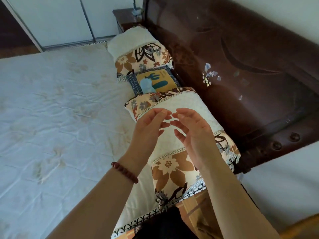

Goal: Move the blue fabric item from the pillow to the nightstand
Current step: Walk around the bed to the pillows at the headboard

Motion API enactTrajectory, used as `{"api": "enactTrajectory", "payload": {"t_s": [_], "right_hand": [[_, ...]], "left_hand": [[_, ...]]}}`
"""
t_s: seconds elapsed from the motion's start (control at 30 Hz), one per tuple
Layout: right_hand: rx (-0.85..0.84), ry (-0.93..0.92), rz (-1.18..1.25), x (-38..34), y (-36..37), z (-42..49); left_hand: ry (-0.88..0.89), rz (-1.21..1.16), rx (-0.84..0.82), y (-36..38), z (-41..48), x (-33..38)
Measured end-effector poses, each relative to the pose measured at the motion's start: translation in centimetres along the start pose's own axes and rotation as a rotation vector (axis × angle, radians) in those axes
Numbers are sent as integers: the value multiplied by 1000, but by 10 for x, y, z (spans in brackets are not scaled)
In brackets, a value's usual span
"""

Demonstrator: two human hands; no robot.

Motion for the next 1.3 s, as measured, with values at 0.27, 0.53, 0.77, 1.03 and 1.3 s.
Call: {"api": "enactTrajectory", "payload": {"t_s": [0.27, 0.53, 0.77, 1.03, 1.3], "right_hand": [[-131, 80, 71, -13, -5, 82], [-189, 32, 95, -34, -18, 127], [-174, -17, 95, -39, -40, 150], [-67, -134, 123, -47, -38, 195], [83, -118, 107, -40, -31, 273]], "left_hand": [[-5, 2, 164, -7, 53, 27], [60, -8, 195, 2, 92, 52], [92, -41, 134, 14, 130, 48], [179, -72, -1, 5, 190, 62], [159, -88, -101, -34, 274, 66]]}}
Point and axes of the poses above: each hand's wrist, its own z-axis towards the middle knuckle, its own y-axis out of the palm, x = y × z, the point moved 1 cm from there along z, towards the middle knuckle, and after that the axes turned 10 degrees about -x, right-handed, at the moved point
